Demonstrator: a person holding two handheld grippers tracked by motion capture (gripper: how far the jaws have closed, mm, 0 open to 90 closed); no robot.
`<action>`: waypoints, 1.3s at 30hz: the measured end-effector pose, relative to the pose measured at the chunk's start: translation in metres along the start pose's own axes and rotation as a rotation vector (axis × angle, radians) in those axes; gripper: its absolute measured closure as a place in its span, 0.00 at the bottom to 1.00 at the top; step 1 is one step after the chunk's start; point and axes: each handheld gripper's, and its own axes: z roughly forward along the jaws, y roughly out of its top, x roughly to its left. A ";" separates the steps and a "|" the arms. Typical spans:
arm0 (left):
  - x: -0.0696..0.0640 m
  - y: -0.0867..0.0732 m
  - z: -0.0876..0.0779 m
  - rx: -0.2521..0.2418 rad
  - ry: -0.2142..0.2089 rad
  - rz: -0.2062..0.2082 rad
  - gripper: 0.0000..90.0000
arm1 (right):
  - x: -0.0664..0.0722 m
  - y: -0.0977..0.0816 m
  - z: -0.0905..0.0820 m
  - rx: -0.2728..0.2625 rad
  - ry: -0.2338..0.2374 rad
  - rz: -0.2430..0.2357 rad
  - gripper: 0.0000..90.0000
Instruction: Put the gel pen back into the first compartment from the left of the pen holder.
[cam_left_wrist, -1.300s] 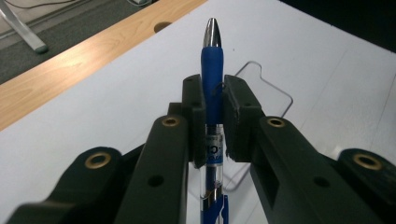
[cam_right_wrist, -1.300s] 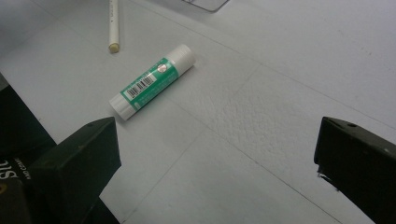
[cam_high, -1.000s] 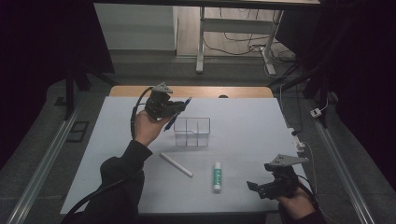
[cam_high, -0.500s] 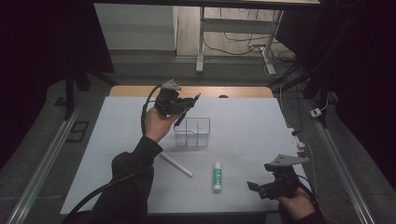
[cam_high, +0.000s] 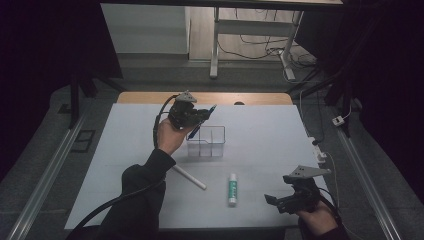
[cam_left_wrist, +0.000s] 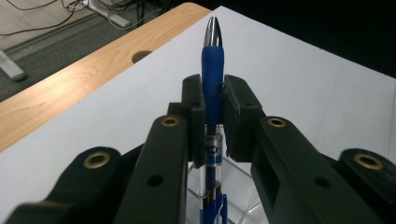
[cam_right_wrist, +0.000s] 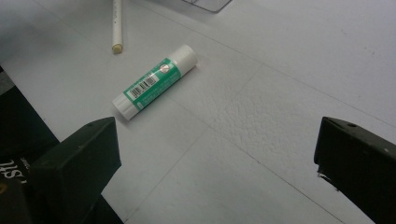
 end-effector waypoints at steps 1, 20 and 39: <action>0.000 -0.001 0.000 0.003 0.001 -0.001 0.87 | 0.000 0.000 0.000 0.000 0.000 0.000 0.01; 0.005 -0.015 -0.013 0.032 0.024 -0.003 0.56 | 0.000 0.000 0.000 0.002 -0.001 0.000 0.01; -0.004 -0.037 -0.058 0.059 0.023 -0.052 0.19 | 0.001 0.001 0.001 0.007 -0.008 -0.003 0.01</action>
